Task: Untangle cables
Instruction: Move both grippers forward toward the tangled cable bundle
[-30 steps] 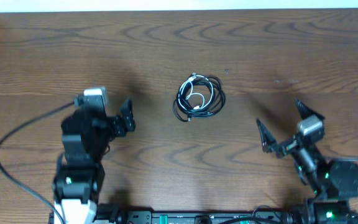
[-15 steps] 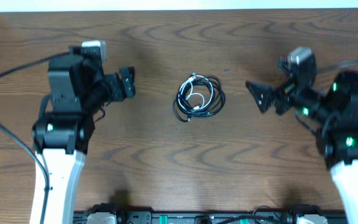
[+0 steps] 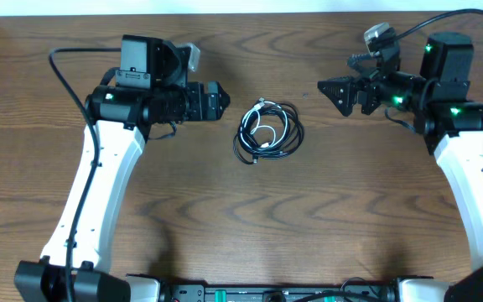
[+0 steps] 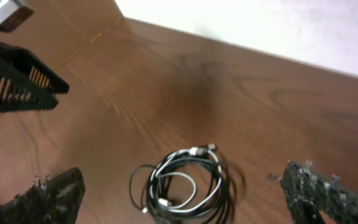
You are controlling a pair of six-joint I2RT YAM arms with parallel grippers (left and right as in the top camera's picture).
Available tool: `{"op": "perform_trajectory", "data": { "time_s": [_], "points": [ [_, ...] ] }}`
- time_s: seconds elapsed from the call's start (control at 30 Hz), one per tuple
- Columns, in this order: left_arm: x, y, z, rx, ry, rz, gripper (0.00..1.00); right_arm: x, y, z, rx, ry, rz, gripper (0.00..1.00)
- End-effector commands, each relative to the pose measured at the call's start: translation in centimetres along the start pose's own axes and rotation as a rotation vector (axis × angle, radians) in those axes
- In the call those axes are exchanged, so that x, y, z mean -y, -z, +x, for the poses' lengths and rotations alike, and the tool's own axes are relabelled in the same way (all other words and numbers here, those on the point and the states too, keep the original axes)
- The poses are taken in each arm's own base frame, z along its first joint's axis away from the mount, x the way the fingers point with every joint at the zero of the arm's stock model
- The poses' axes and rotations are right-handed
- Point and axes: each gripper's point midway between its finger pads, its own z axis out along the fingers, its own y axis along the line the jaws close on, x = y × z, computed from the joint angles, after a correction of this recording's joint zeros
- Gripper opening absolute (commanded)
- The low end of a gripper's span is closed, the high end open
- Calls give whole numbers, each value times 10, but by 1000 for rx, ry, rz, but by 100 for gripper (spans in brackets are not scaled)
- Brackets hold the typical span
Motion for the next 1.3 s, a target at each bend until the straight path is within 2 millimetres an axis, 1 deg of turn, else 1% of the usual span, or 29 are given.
{"op": "perform_trajectory", "data": {
  "time_s": [0.0, 0.07, 0.1, 0.2, 0.33, 0.4, 0.43, 0.6, 0.7, 0.77, 0.83, 0.97, 1.07, 1.13, 1.27],
  "points": [
    [14, -9, 6, -43, 7, 91, 93, -6, -7, -1, -5, -22, -50, 99],
    [9, -20, 10, -72, 21, 88, 90, -6, -13, 3, -18, -29, -58, 99],
    [8, -26, 12, -89, 25, 87, 85, -6, -15, 4, -22, -31, -61, 99],
    [4, -49, 19, -139, 31, 81, 77, -4, -20, 9, -37, -42, -68, 99],
    [-7, -82, 28, -192, 16, 16, 75, -3, -22, 13, -49, -53, -68, 98],
    [-12, -93, 32, -207, 15, -18, 74, -2, -24, 15, -57, -55, -50, 99],
    [-19, -103, 33, -211, 39, -55, 73, 0, -26, 17, -67, -53, -27, 98],
    [-33, -127, 33, -212, 123, -101, 73, 9, -29, 20, -80, -85, 49, 98],
    [-39, -141, 43, -251, 156, -114, 72, 15, -28, 23, -93, -109, 86, 98],
    [-43, -149, 51, -281, 164, -123, 69, 18, -29, 26, -103, -122, 113, 97],
    [-50, -155, 56, -298, 179, -146, 65, 18, -30, 29, -116, -122, 129, 96],
    [-63, -162, 61, -302, 227, -202, 64, 19, -33, 32, -126, -135, 157, 95],
    [-66, -169, 62, -306, 230, -203, 64, 21, -33, 32, -126, -150, 174, 95],
    [-67, -175, 68, -324, 231, -206, 64, 21, -33, 32, -126, -149, 173, 95],
    [-62, -185, 79, -357, 216, -206, 64, 19, -35, 33, -132, -144, 174, 95]
  ]
}}
